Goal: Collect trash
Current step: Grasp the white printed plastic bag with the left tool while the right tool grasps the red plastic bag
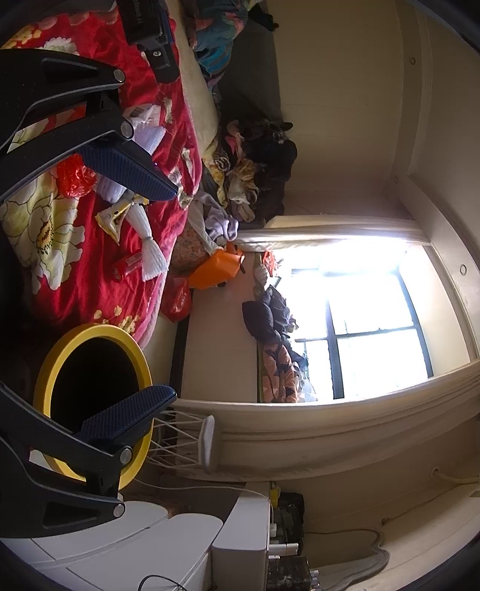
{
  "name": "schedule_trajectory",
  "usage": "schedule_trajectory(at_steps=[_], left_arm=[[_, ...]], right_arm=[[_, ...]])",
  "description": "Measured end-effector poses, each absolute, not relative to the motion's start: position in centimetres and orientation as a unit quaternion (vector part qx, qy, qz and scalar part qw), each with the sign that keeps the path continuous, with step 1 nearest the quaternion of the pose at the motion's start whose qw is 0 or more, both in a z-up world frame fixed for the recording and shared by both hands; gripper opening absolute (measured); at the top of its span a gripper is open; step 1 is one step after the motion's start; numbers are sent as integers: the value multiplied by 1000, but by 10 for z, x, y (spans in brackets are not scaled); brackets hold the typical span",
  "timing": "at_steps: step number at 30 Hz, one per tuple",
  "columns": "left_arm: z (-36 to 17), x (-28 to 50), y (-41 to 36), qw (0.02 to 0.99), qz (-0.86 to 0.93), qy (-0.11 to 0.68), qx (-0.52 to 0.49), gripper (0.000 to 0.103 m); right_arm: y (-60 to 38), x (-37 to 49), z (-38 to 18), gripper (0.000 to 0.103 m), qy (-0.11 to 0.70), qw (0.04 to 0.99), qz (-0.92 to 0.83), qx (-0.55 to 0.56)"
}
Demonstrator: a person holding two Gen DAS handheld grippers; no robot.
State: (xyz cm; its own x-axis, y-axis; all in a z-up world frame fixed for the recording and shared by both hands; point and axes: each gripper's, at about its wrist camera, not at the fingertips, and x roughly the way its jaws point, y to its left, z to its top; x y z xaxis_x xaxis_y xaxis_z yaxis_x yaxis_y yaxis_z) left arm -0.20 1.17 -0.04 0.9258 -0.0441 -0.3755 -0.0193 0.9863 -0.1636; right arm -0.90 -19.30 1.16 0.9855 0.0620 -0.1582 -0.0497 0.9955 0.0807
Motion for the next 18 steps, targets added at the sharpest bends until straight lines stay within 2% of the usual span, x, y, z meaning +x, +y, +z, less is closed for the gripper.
schedule_trajectory(at_steps=[18], left_arm=[[-4, 19, 107, 966, 89, 192, -150, 93]], right_arm=[[-97, 29, -3, 97, 160, 966, 203, -29]])
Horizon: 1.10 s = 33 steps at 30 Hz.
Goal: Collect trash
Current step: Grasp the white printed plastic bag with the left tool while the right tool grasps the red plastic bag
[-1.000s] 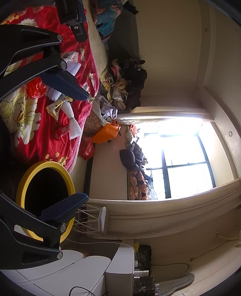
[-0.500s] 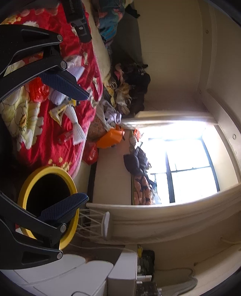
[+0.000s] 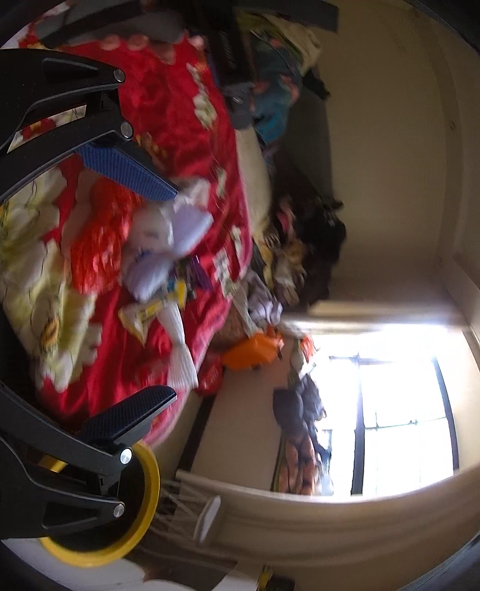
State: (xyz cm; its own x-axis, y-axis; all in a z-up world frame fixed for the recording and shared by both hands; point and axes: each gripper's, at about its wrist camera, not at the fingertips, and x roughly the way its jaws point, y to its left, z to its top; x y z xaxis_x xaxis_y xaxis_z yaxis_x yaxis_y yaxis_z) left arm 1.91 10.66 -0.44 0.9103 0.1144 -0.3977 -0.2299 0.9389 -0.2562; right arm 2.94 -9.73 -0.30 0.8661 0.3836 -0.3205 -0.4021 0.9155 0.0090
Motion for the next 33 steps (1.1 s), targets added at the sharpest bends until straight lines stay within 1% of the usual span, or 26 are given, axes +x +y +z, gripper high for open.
schedule_trajectory(at_steps=[8, 13, 18, 22, 23, 24, 25, 26, 27, 28, 29, 30, 33], left_arm=[[-11, 42, 158, 956, 128, 208, -164, 93], [-27, 77, 172, 945, 111, 257, -168, 93], [-51, 120, 178, 924, 74, 318, -198, 93], [-67, 144, 178, 915, 69, 344, -200, 92], [-71, 150, 179, 910, 67, 351, -209, 91], [-77, 155, 181, 904, 62, 360, -224, 88], [-81, 159, 182, 899, 56, 365, -236, 84], [-83, 162, 183, 896, 52, 368, -244, 83], [-86, 165, 183, 892, 47, 371, -254, 80], [-87, 166, 184, 890, 43, 372, -259, 77], [-88, 168, 184, 888, 36, 374, -265, 74], [-90, 170, 182, 887, 31, 376, -267, 73], [-95, 175, 178, 879, 22, 387, -276, 63]], right_arm=[[-55, 54, -23, 97, 228, 934, 271, -57], [-29, 74, -48, 97, 284, 904, 300, -111], [-18, 87, -71, 97, 326, 883, 306, -140], [-13, 93, -85, 96, 349, 873, 307, -149], [-13, 97, -88, 94, 355, 870, 308, -149], [-13, 99, -90, 84, 360, 867, 312, -147], [-13, 99, -94, 80, 370, 861, 318, -145], [-13, 101, -96, 74, 376, 858, 321, -143], [-13, 101, -98, 66, 382, 854, 325, -140], [-13, 101, -100, 62, 385, 851, 328, -139], [-14, 99, -101, 56, 386, 851, 330, -136], [-15, 99, -101, 47, 388, 850, 331, -134], [-19, 97, -100, 33, 391, 848, 336, -123]])
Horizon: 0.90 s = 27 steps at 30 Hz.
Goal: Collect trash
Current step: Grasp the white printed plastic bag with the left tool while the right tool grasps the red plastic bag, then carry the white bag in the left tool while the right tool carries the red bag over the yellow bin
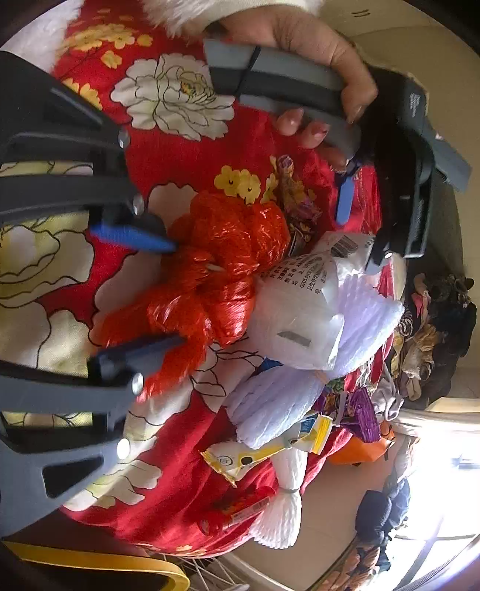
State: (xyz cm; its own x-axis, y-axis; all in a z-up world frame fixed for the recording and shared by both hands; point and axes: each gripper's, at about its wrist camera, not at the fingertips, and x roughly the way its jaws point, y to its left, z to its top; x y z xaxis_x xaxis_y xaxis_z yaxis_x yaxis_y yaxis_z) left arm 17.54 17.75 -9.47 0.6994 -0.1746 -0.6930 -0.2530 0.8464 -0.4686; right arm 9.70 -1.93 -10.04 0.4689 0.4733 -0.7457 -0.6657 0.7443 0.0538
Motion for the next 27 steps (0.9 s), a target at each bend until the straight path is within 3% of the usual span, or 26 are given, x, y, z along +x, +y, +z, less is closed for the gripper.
schedule_trajectory(at_steps=[5, 9, 11, 27], left_arm=[[-94, 179, 170, 880, 24, 386, -276, 48], [-87, 174, 162, 885, 28, 383, -262, 31], [-82, 171, 160, 889, 30, 377, -259, 27], [2, 106, 139, 938, 84, 277, -191, 23]], right_arm=[[-30, 91, -90, 24, 379, 854, 340, -106], [-42, 84, -81, 22, 352, 868, 339, -91], [-49, 81, -79, 22, 349, 871, 335, -80], [-94, 68, -50, 20, 316, 892, 324, -19]])
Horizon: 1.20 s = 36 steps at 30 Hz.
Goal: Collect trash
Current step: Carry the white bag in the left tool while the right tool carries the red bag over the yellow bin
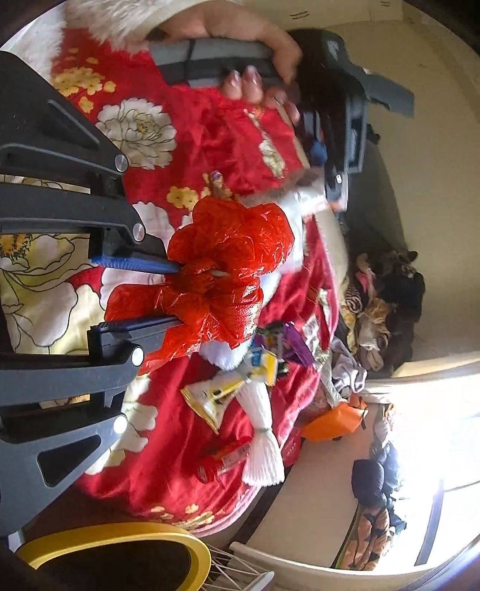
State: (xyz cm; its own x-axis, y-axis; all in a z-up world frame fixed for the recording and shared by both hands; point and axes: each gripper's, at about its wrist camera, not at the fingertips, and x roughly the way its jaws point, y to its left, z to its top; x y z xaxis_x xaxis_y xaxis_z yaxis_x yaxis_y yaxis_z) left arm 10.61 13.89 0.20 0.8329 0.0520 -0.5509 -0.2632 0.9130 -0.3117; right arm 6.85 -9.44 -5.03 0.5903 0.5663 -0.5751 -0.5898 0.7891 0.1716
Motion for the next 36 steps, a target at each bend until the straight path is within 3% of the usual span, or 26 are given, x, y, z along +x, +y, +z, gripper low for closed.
schedule_trajectory(at_steps=[14, 36], left_arm=[[36, 84, 102, 955, 78, 241, -154, 23], [49, 93, -1, 971, -9, 220, -89, 23]], right_arm=[[-145, 74, -9, 19, 260, 926, 274, 23], [-240, 88, -4, 19, 246, 951, 157, 99]])
